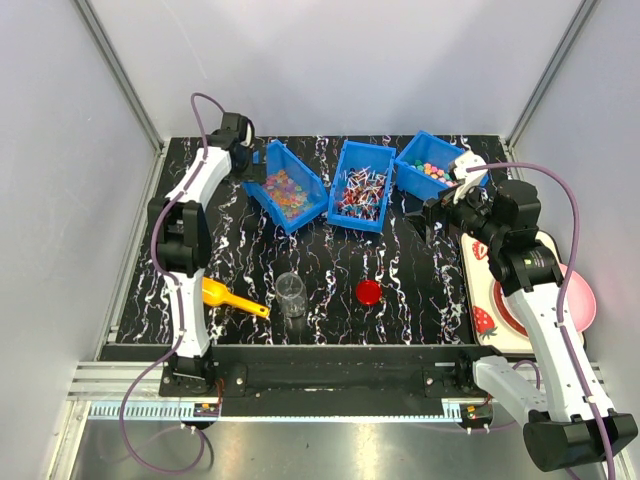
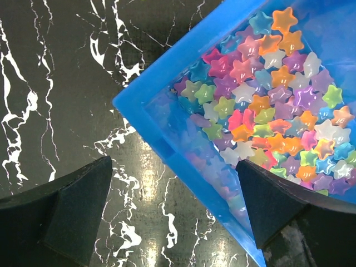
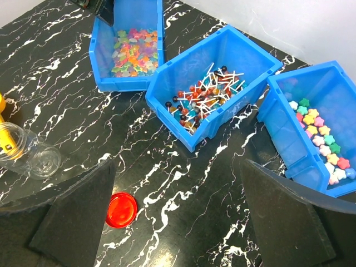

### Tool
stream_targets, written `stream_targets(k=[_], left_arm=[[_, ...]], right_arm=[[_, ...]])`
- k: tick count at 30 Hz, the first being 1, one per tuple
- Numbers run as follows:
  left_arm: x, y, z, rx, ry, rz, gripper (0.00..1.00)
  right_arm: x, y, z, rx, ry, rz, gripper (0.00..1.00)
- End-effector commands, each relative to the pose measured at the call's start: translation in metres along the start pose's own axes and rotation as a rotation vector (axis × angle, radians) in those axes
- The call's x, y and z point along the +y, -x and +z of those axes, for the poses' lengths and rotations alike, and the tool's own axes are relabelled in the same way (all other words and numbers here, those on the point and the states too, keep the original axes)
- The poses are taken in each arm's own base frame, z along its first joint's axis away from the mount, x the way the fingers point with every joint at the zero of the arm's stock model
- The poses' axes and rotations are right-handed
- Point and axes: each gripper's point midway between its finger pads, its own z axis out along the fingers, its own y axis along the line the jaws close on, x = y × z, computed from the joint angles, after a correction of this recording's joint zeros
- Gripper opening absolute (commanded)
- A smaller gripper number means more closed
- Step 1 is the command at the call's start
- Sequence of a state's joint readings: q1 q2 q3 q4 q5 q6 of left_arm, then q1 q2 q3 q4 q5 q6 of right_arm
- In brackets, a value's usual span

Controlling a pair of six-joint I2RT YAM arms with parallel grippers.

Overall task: Pack the candies
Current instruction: Move the storage box to the center of the board.

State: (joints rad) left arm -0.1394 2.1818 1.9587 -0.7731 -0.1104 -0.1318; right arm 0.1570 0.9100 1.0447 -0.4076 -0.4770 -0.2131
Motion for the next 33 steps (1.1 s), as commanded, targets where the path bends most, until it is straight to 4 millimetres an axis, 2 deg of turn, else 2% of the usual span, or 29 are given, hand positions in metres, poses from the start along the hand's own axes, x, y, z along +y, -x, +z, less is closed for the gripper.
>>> stream_targets(k=[1, 7, 17, 22, 24, 25, 33], left_arm=[[0.018, 0.022, -0.007, -0.061, 0.036, -0.051, 0.98], [0.039, 0.017, -0.007, -0.055, 0.050, -0.093, 0.90], [0.060, 0.009, -0.011, -0.046, 0.068, -0.125, 0.82], [0.074, 0.007, -0.018, -0.052, 0.081, -0.151, 0.80], [0.073, 0.003, -0.019, -0.044, 0.080, -0.149, 0.80], [0.085, 0.003, -0.024, -0.051, 0.091, -0.170, 0.80], [0.109, -0.011, -0.040, -0.047, 0.112, -0.199, 0.80]], right_arm=[[0.005, 0.014, -0.002, -0.055, 0.022, -0.029, 1.00], [0.006, 0.014, -0.002, -0.055, 0.027, -0.027, 1.00], [0.007, 0.013, -0.002, -0.054, 0.030, -0.025, 1.00], [0.007, 0.012, -0.001, -0.050, 0.035, -0.021, 1.00], [0.008, 0.012, -0.002, -0.053, 0.036, -0.022, 1.00], [0.008, 0.013, -0.002, -0.054, 0.039, -0.023, 1.00], [0.009, 0.012, 0.001, -0.039, 0.049, 0.001, 1.00]])
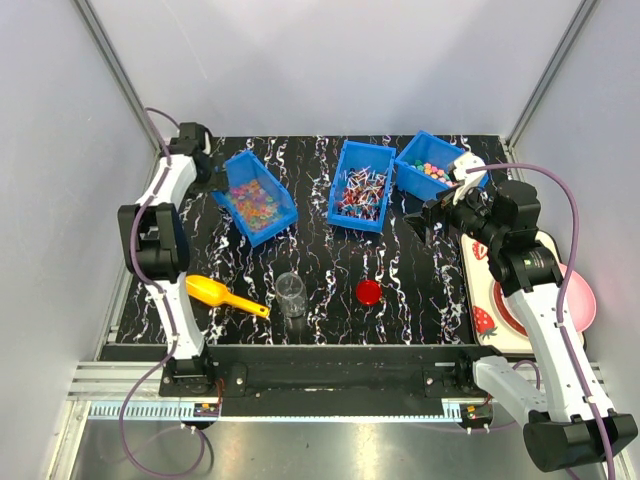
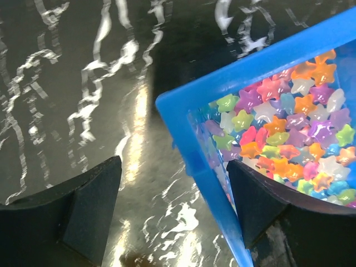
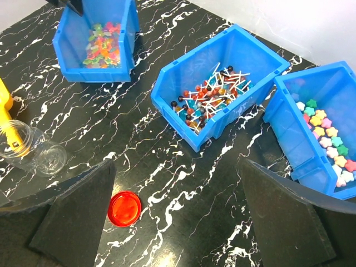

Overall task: Pack the candies
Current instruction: Move the storage box to the center of the board, then pick up the spatula from the center of the board.

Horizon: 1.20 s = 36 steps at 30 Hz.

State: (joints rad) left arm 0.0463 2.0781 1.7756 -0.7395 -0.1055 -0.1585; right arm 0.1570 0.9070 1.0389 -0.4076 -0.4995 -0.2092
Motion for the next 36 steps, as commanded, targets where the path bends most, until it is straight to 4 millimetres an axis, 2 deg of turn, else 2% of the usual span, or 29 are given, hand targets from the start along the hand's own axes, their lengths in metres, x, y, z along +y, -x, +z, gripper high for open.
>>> stream_targets(k=[1, 8, 12, 13, 15, 16, 17, 19, 20, 21, 23, 24, 26, 27, 29, 30, 33, 36], left_arm=[[0.016, 0.020, -0.035, -0.096, 0.006, -0.025, 0.80], [0.034, 0.012, -0.046, -0.101, 0.012, -0.028, 0.81], [0.024, 0.018, -0.071, -0.171, -0.079, 0.011, 0.88], [0.020, 0.023, -0.089, -0.212, -0.109, 0.020, 0.90], [0.017, 0.018, -0.104, -0.232, -0.142, 0.059, 0.95], [0.018, 0.021, -0.123, -0.275, -0.154, 0.074, 0.98], [0.018, 0.019, -0.132, -0.291, -0.169, 0.085, 0.99], [0.020, 0.002, -0.138, -0.284, -0.197, 0.170, 0.99], [0.024, -0.001, -0.152, -0.308, -0.205, 0.194, 0.99], [0.026, -0.018, -0.150, -0.273, -0.222, 0.245, 0.99], [0.035, -0.035, -0.159, -0.259, -0.243, 0.290, 0.99], [0.039, -0.056, -0.153, -0.207, -0.261, 0.331, 0.99], [0.050, -0.076, -0.151, -0.162, -0.271, 0.357, 0.99], [0.051, -0.099, -0.150, -0.106, -0.301, 0.412, 0.99], [0.062, -0.119, -0.148, -0.058, -0.309, 0.438, 0.99], [0.062, -0.140, -0.147, -0.004, -0.352, 0.492, 0.99], [0.075, -0.164, -0.146, 0.055, -0.382, 0.524, 0.99], [0.083, -0.178, -0.144, 0.094, -0.404, 0.533, 0.99]], right_arm=[[0.005, 0.012, 0.003, -0.034, 0.032, -0.001, 1.00], [0.008, 0.011, 0.004, -0.028, 0.050, 0.011, 1.00], [0.009, 0.012, 0.003, -0.025, 0.055, 0.013, 1.00], [0.010, 0.011, 0.003, -0.020, 0.060, 0.014, 1.00], [0.011, 0.011, 0.003, -0.016, 0.067, 0.016, 1.00], [0.012, 0.010, 0.003, -0.015, 0.070, 0.015, 1.00], [0.013, 0.010, 0.002, -0.014, 0.075, 0.015, 1.00], [0.014, 0.011, 0.001, -0.017, 0.079, 0.011, 1.00], [0.016, 0.012, 0.001, -0.017, 0.088, 0.008, 1.00], [0.018, 0.012, 0.001, -0.017, 0.098, 0.005, 1.00], [0.022, 0.010, 0.000, -0.011, 0.115, 0.003, 1.00], [0.024, 0.012, 0.000, -0.012, 0.124, -0.001, 1.00], [0.028, 0.009, 0.000, -0.003, 0.141, -0.005, 1.00], [0.029, 0.009, 0.000, -0.001, 0.148, -0.005, 1.00], [0.031, 0.009, 0.000, 0.004, 0.156, -0.008, 1.00], [0.032, 0.009, 0.000, 0.004, 0.157, -0.009, 1.00], [0.035, 0.011, -0.002, 0.005, 0.167, -0.009, 1.00], [0.036, 0.012, -0.004, 0.000, 0.164, -0.017, 1.00]])
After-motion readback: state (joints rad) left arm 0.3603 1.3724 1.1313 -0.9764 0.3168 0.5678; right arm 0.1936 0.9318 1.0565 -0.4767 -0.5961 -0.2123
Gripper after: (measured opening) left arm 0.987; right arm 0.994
